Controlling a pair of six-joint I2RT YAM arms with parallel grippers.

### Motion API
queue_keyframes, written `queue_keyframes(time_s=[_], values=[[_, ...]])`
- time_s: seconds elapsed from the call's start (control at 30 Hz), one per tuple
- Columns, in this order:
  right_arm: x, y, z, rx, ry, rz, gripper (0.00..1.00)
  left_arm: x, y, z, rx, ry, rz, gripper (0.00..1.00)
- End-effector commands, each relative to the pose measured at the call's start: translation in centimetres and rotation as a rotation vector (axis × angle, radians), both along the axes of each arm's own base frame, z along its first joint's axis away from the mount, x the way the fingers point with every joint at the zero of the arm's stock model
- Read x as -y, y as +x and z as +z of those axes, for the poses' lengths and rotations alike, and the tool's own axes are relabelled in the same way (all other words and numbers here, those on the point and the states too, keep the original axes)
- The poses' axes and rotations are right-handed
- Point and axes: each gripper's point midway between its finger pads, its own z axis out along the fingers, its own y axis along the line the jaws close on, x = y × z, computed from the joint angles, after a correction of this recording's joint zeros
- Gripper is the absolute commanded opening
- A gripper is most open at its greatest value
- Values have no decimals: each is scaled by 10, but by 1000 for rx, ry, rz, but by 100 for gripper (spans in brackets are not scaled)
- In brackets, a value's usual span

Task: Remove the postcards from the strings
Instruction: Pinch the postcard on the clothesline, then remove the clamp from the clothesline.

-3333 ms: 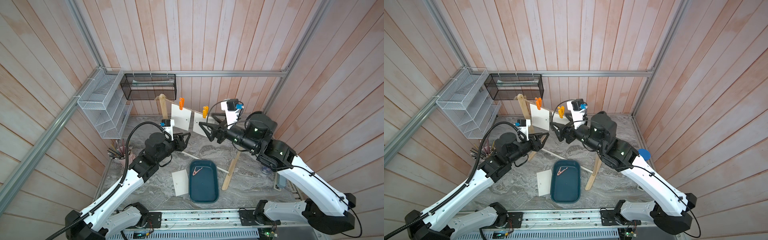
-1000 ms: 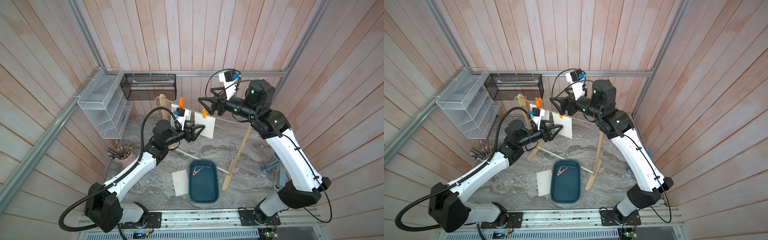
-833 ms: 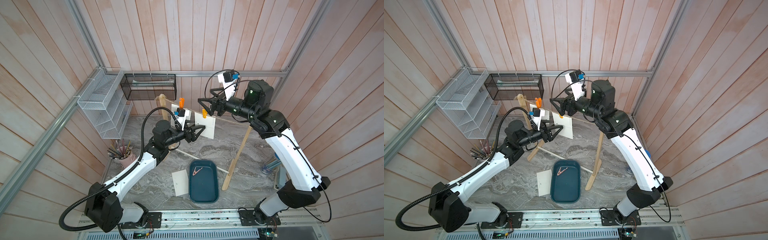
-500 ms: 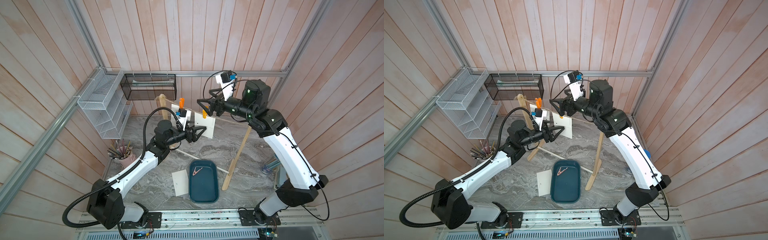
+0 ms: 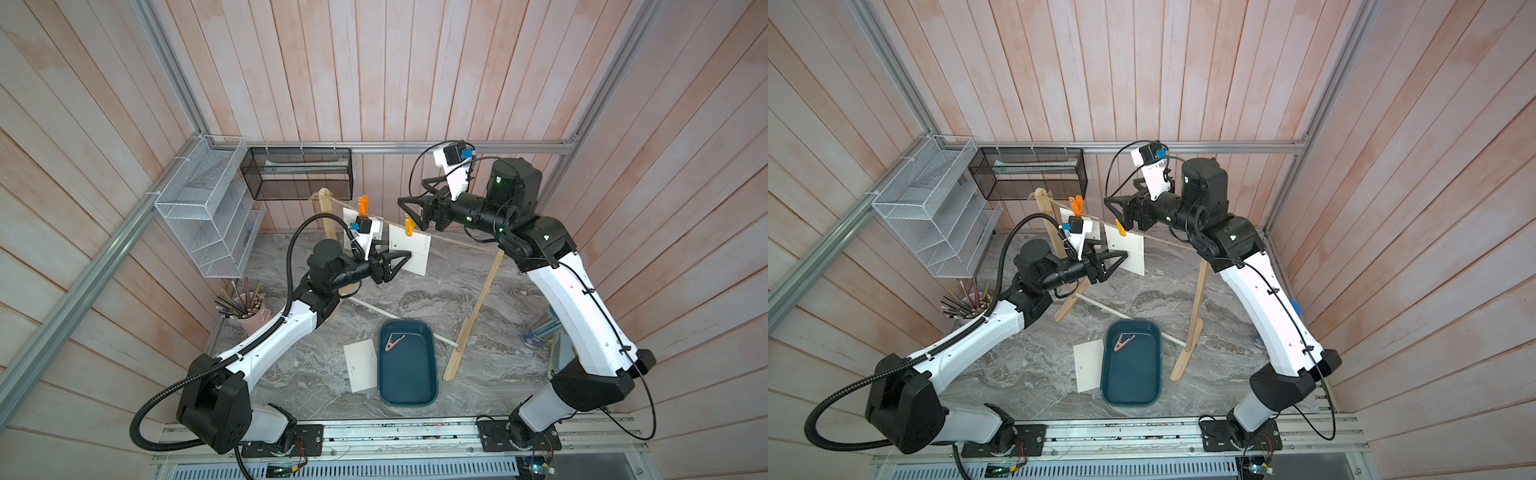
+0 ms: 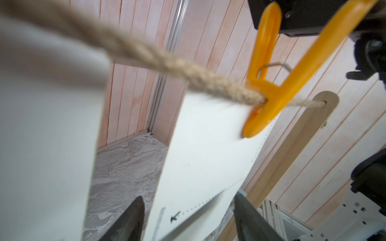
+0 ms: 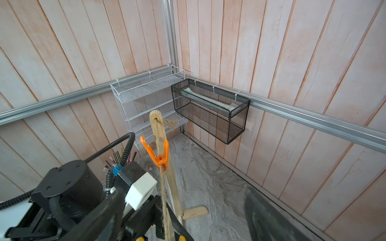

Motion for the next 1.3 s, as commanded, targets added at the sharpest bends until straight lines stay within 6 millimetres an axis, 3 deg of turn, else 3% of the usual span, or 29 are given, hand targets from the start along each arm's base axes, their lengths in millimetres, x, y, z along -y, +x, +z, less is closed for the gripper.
queue_keyframes(time_s=[0.0, 0.17, 0.37, 0.47, 0.77, 1.27], values=[[-2, 1, -2, -9, -8, 23, 91, -2, -8, 4, 36, -16, -31, 60], [-6, 2, -9, -24, -17, 49, 91, -3, -12, 5, 49, -26, -44, 42], [-13, -3, -24, -32, -64, 113, 90, -5, -18, 6, 62, -28, -74, 8], [-16, -6, -29, -38, -79, 156, 91, -8, -18, 7, 64, -29, -71, 1], [-19, -9, -45, -56, -138, 233, 89, -7, -22, 8, 58, -29, -113, 0], [-21, -13, -48, -61, -136, 312, 60, -5, -23, 5, 43, -10, -145, 0]])
